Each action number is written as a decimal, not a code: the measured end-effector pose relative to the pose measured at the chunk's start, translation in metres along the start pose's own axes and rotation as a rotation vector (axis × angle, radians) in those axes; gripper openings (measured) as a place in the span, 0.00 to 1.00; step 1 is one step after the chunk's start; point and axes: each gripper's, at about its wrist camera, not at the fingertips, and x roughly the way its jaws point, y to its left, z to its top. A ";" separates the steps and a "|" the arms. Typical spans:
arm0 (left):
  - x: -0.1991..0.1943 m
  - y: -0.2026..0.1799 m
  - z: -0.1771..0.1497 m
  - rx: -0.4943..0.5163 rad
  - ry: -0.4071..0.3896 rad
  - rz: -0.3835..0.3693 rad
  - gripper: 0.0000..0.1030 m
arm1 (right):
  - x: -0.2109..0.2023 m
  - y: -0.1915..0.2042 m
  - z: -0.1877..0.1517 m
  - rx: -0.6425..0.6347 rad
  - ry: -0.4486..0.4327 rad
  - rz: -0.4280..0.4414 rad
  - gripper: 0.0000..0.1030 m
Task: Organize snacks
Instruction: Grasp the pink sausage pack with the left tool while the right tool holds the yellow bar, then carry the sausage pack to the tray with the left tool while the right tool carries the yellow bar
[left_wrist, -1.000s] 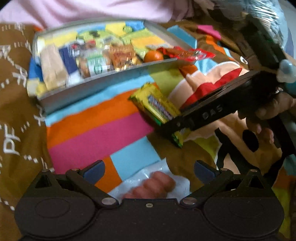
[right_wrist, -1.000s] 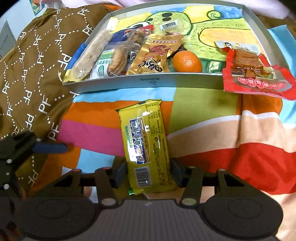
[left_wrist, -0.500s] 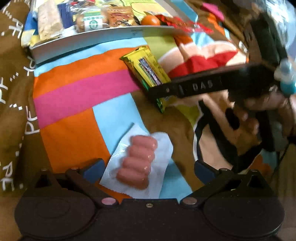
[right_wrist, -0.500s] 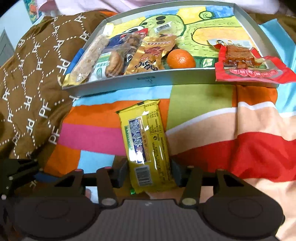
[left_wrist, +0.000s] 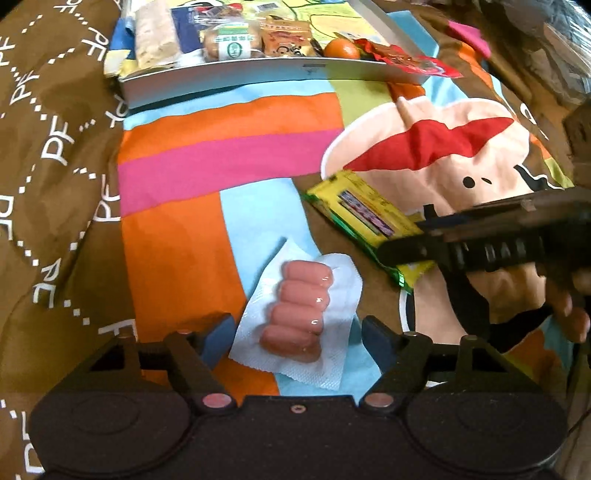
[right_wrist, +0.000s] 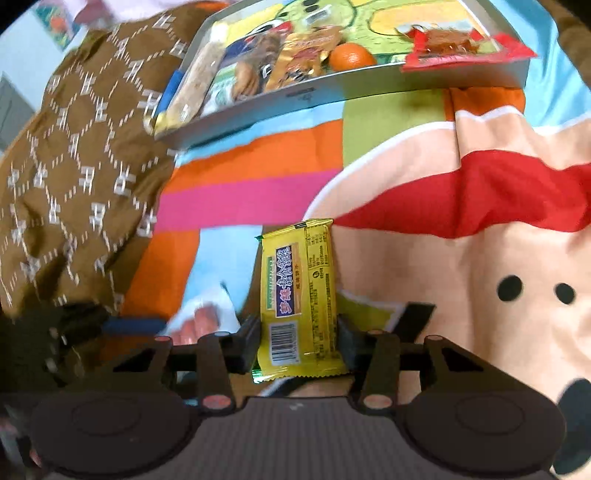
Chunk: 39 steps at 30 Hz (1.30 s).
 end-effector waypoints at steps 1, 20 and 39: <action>0.001 -0.001 0.000 0.005 0.000 0.012 0.76 | -0.001 0.005 -0.001 -0.028 -0.003 -0.025 0.51; 0.012 -0.011 0.008 0.109 -0.005 0.086 0.73 | 0.011 0.022 0.000 -0.180 -0.019 -0.154 0.67; -0.008 0.013 0.000 -0.180 -0.117 0.024 0.54 | 0.018 0.041 -0.021 -0.267 -0.149 -0.227 0.50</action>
